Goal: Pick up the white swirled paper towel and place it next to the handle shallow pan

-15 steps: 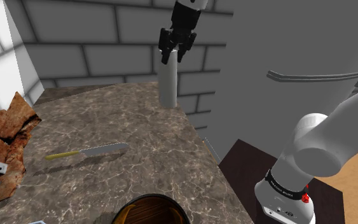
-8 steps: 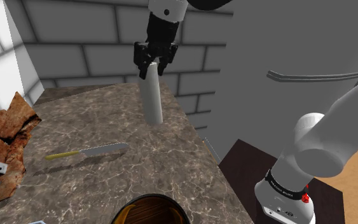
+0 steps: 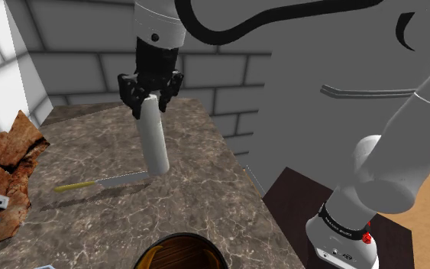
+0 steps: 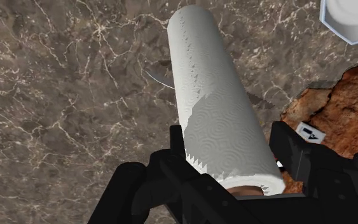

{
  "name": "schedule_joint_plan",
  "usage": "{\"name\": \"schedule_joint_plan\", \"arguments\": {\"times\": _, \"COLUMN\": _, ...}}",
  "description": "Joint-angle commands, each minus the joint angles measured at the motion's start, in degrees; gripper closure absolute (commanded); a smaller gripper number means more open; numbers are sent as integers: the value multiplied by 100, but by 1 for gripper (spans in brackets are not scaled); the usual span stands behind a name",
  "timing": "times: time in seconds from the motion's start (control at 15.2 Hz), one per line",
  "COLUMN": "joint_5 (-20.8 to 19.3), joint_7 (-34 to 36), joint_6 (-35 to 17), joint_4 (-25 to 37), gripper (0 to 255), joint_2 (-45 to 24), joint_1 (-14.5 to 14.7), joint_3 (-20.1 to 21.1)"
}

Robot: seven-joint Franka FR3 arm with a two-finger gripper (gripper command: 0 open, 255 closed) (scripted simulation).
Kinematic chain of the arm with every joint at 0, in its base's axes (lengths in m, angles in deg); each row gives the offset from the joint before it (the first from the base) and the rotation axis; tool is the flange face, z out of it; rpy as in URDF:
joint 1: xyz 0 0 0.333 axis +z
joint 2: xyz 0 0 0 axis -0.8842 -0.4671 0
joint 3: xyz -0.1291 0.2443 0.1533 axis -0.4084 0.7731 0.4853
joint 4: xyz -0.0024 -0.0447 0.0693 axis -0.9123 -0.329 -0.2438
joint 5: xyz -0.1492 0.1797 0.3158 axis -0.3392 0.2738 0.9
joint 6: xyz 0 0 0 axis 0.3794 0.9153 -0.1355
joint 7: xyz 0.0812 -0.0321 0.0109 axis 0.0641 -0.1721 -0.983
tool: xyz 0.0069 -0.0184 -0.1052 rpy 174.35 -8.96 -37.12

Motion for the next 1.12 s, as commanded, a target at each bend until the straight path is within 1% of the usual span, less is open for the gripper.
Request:
{"name": "schedule_joint_plan", "arguments": {"times": 0.0, "joint_5": -213, "joint_7": 378, "joint_6": -71, "joint_4": 158, "gripper": 255, "joint_2": -280, "joint_1": 102, "joint_3": 202}}
{"name": "schedule_joint_plan", "arguments": {"times": 0.26, "joint_5": -777, "joint_7": 1085, "joint_6": -98, "joint_4": 684, "gripper": 255, "joint_2": -1016, "joint_1": 365, "joint_3": 498}}
{"name": "schedule_joint_plan", "arguments": {"times": 0.46, "joint_5": -1251, "joint_7": 1593, "joint_6": -38, "joint_4": 1176, "gripper": 255, "joint_2": -1628, "joint_1": 663, "joint_3": 628}}
{"name": "schedule_joint_plan", "arguments": {"times": 0.66, "joint_5": -1717, "joint_7": 2040, "joint_6": 91, "joint_4": 1764, "gripper": 255, "joint_2": -2272, "joint_1": 1052, "joint_3": 666}}
{"name": "schedule_joint_plan", "arguments": {"times": 0.92, "joint_5": -2271, "joint_7": 2500, "joint_6": 362, "joint_4": 2738, "gripper": 255, "joint_2": -3182, "joint_1": 1693, "joint_3": 598}}
{"name": "schedule_joint_plan", "arguments": {"times": 1.06, "joint_5": -2283, "joint_7": 2534, "joint_6": 214, "joint_4": 2587, "gripper": 255, "joint_2": -3183, "joint_1": 1681, "joint_3": 575}}
